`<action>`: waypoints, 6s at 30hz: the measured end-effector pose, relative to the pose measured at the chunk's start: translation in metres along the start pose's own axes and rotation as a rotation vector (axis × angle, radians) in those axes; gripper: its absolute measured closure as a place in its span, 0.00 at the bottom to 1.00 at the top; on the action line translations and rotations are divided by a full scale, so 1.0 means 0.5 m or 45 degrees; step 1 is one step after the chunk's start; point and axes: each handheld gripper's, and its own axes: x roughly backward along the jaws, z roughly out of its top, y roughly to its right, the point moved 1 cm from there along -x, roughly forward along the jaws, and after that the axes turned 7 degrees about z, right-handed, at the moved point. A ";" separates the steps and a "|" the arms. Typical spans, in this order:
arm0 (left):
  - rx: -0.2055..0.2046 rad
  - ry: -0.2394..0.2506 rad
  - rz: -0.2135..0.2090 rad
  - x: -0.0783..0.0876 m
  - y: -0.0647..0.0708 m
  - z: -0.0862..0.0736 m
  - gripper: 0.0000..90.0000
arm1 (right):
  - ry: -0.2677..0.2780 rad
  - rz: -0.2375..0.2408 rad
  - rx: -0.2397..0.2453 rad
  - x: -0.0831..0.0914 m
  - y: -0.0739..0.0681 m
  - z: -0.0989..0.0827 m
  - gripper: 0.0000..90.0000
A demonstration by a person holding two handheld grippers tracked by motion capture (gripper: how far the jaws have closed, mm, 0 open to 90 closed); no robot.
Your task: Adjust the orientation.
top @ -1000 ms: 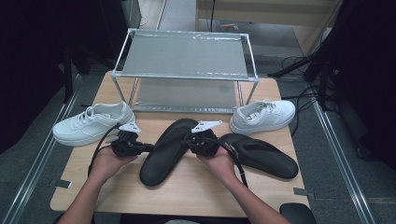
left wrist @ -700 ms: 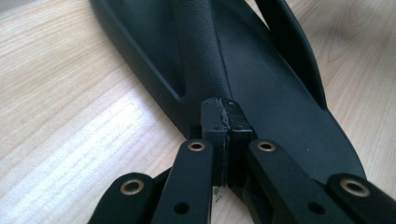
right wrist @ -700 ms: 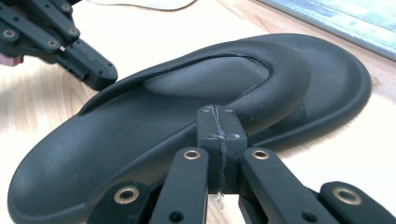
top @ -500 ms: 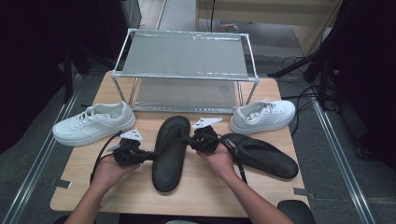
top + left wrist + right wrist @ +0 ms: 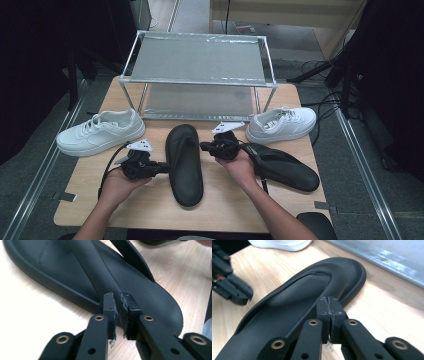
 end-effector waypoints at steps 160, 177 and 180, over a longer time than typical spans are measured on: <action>-0.078 0.075 0.045 0.009 -0.051 0.057 0.43 | -0.016 -0.170 -0.222 0.135 0.022 -0.068 0.89; -0.052 0.090 0.073 0.025 -0.048 0.033 0.43 | -0.026 -0.186 -0.250 0.074 0.035 -0.046 0.89; -0.045 0.087 0.075 0.028 -0.049 0.028 0.43 | -0.021 -0.184 -0.246 0.064 0.037 -0.043 0.89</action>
